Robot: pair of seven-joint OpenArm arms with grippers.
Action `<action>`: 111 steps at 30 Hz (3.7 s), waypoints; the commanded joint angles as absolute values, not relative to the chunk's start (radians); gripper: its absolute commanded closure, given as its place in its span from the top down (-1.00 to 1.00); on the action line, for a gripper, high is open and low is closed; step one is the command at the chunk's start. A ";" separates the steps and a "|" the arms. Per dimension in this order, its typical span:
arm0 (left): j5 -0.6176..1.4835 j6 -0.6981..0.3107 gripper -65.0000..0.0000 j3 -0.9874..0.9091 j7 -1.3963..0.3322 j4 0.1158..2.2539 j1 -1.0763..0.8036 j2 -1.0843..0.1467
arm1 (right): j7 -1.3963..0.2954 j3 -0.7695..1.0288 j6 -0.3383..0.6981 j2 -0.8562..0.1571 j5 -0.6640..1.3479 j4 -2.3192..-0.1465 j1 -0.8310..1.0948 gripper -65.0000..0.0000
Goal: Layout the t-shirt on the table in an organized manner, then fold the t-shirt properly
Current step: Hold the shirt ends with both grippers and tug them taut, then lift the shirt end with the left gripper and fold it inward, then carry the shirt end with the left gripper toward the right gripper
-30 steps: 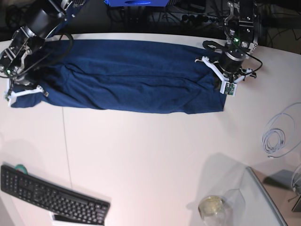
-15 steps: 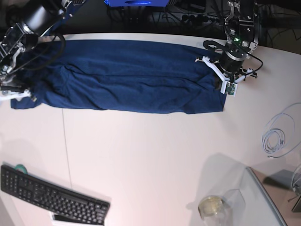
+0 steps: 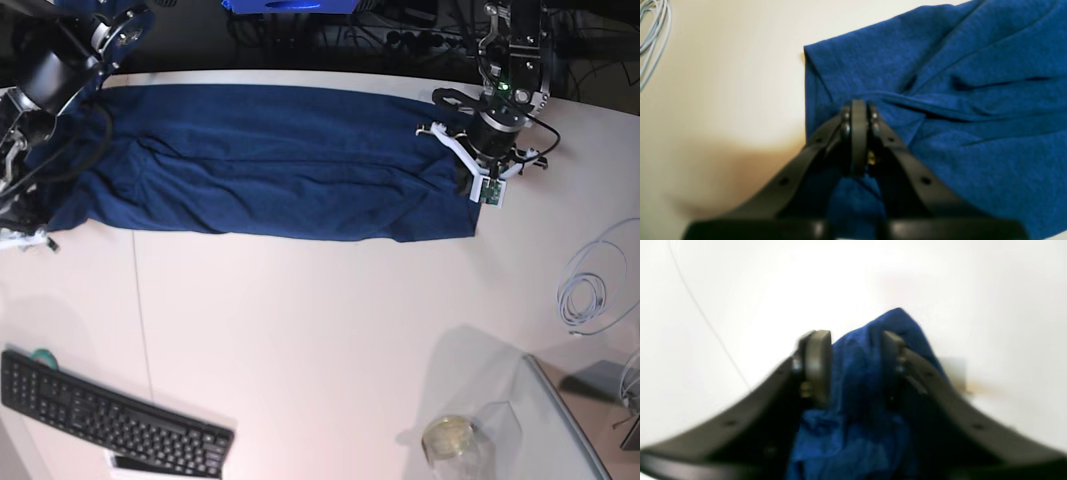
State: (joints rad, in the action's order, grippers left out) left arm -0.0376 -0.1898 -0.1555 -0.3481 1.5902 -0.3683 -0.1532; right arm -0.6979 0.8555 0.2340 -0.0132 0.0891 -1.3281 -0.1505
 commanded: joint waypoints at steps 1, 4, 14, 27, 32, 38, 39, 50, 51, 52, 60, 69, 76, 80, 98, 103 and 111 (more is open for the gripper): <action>-0.036 -0.188 -1.00 -0.157 -0.326 1.603 -0.367 -0.159 | -0.662 0.848 0.262 -0.028 0.099 -1.356 -0.173 -0.68; -0.036 -0.188 -1.00 -0.157 -0.325 1.603 -0.367 -0.159 | -0.656 0.785 0.364 -0.036 0.097 -1.356 -0.166 -1.00; -0.038 -0.186 -1.00 -0.157 -0.325 1.508 -0.340 -0.159 | -0.585 0.734 0.378 -0.107 0.094 -1.147 -0.191 -0.96; -0.038 -0.186 -1.00 -0.157 -0.323 1.466 -0.338 -0.159 | -0.414 0.734 0.182 -0.171 0.101 -0.951 -0.189 -0.96; -0.036 -0.186 -1.00 -0.157 -0.323 1.471 -0.338 -0.159 | -0.358 0.734 0.139 -0.173 0.101 -0.937 -0.189 -0.96; -0.036 -0.186 -1.00 -0.159 -0.323 1.497 -0.340 -0.159 | -0.355 0.734 0.140 -0.171 0.102 -0.989 -0.185 -0.96; -0.035 -0.186 -1.00 -0.160 -0.323 1.520 -0.341 -0.159 | -0.355 0.734 0.142 -0.168 0.104 -1.023 -0.174 -0.96; -0.027 -0.237 -1.00 -0.389 -0.331 1.698 -0.386 -0.143 | -0.475 0.601 0.142 -0.102 0.197 -1.508 0.053 -0.95; -0.021 -0.286 -1.00 -0.407 -0.331 1.689 -0.383 -0.143 | -0.475 0.581 0.142 -0.101 0.199 -1.521 0.071 -0.95; 0.001 -0.338 -1.00 -0.426 -0.331 1.678 -0.381 -0.142 | -0.473 0.567 0.142 -0.101 0.199 -1.524 0.082 -0.95; 0.334 -0.578 -0.25 -0.535 -0.326 1.546 -0.378 -0.147 | -0.473 0.507 0.209 -0.088 0.199 -1.523 0.120 -0.95; 0.481 -0.698 0.80 -0.536 -0.323 1.348 -0.320 -0.186 | -0.475 0.507 0.286 -0.087 0.199 -1.517 0.140 -0.95; 0.423 -0.698 0.80 -0.527 -0.323 1.170 -0.203 -0.183 | -0.475 0.513 0.286 -0.087 0.199 -1.518 0.142 -0.95; 0.381 -0.698 0.80 -0.479 -0.326 1.073 -0.150 -0.180 | -0.475 0.515 0.286 -0.087 0.199 -1.521 0.142 -0.95; 0.367 -0.698 -1.00 -0.539 -0.321 0.951 -0.081 -0.223 | -0.475 0.507 0.286 -0.087 0.199 -1.558 0.182 -0.95; 0.369 -0.698 -1.00 -0.576 -0.321 1.015 -0.090 -0.263 | -0.476 0.507 0.288 -0.087 0.199 -1.558 0.193 -0.95; 0.366 -0.578 -1.00 -0.565 -0.329 1.420 -0.286 -0.197 | -0.476 0.512 0.289 -0.087 0.199 -1.578 0.203 -0.95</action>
